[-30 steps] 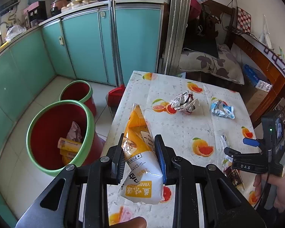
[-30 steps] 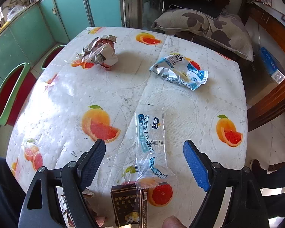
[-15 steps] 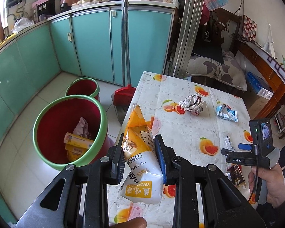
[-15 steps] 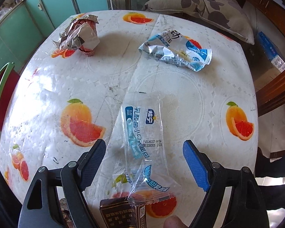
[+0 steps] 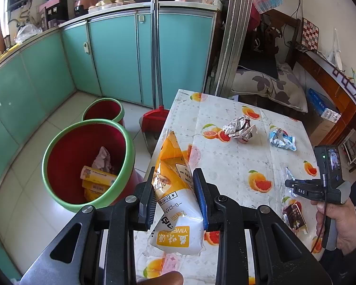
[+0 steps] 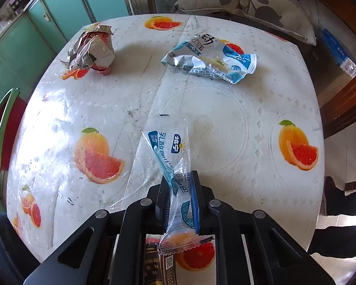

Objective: Collect trash
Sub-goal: 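Carry both wrappers over the red bucket and open both tools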

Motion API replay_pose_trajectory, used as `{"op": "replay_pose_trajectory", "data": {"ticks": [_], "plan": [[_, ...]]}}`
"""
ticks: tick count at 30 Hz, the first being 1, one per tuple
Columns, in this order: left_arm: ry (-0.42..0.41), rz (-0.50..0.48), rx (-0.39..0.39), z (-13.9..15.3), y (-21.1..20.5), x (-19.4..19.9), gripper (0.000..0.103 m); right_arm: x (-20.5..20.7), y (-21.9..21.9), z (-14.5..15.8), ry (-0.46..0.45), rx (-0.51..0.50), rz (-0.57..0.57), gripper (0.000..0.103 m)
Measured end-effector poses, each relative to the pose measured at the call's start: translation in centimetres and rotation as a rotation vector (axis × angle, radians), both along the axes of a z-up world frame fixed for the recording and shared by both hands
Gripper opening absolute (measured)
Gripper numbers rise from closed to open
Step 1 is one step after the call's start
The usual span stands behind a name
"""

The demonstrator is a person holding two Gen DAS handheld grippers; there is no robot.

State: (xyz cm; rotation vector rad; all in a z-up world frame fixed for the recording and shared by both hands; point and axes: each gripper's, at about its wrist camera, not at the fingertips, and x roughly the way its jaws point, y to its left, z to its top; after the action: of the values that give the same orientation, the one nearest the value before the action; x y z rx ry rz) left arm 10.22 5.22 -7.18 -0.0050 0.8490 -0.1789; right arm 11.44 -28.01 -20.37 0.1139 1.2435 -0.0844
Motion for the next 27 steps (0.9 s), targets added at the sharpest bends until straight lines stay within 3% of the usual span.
{"op": "replay_pose_trajectory", "data": {"ticks": [7,14,21,27], "plan": [[-0.004,0.004,-0.003,0.2,0.2,-0.1,0.027,-1.9,0.7,3.7,-0.080,0.008,0.031,0.011],[-0.024,0.022,-0.016,1.3,1.3,-0.2,0.027,-3.4,3.8,11.0,-0.223,0.024,0.093,0.011],[-0.045,0.077,-0.030,2.8,5.6,0.3,0.027,-2.5,9.5,17.0,-0.332,0.095,0.199,0.011],[-0.054,0.144,-0.024,3.6,11.0,1.4,0.027,0.6,17.3,18.5,-0.360,0.173,0.338,0.011]]}}
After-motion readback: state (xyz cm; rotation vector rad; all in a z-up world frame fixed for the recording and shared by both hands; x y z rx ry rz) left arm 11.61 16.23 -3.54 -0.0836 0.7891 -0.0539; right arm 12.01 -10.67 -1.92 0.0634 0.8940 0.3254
